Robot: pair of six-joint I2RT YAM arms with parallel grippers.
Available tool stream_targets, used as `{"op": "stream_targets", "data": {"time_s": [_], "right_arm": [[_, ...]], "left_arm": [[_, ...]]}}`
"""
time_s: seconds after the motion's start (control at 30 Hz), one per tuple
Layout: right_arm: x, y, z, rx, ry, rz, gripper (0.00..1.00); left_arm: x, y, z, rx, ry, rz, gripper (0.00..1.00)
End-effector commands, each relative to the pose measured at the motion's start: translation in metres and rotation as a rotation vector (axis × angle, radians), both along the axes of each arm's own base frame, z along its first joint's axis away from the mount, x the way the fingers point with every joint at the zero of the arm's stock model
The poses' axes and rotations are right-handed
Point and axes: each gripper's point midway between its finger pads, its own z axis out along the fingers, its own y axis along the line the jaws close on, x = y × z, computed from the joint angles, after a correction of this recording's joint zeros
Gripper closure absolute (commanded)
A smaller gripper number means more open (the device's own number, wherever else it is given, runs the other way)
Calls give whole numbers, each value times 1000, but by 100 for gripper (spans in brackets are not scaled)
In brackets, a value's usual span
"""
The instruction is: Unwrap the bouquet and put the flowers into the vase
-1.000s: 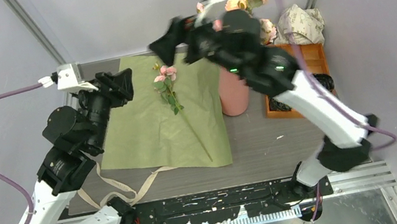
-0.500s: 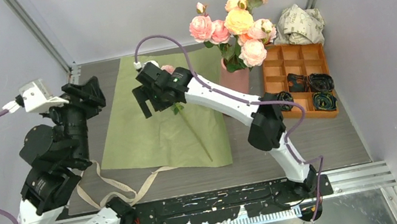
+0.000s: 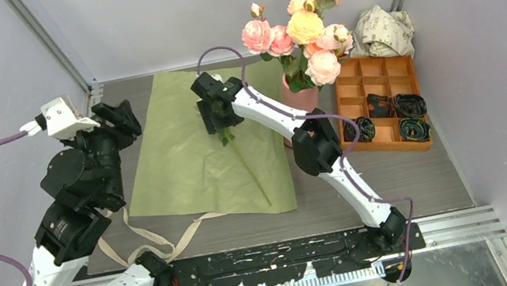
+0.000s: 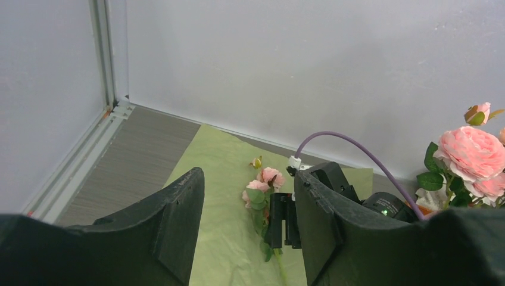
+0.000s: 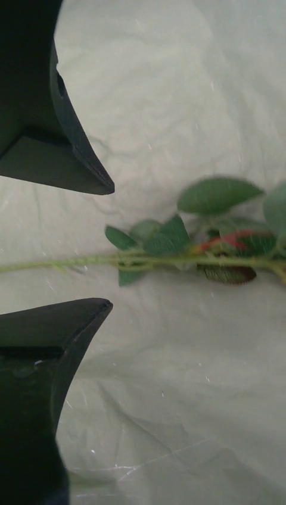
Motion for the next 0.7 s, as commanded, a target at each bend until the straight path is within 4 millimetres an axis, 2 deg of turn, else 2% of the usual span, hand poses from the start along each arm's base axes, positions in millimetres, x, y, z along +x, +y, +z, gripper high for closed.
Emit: {"op": "stream_targets", "data": {"time_s": [0.0,0.23,0.47,0.67], "right_arm": [[14,1,3,28,-17,-13,31],[25,4,-12,45,-6,-12,31],[27,10,-27,55,15,-7,32],[27,11,-43,49,36,-6,41]], "left_arm": [[-1,9,2,7,-5,50,42],[2,11,-1,24,3,72,42],[5,11,-5,49,12,96,41],[5,12,-8,58,15,103,41]]}}
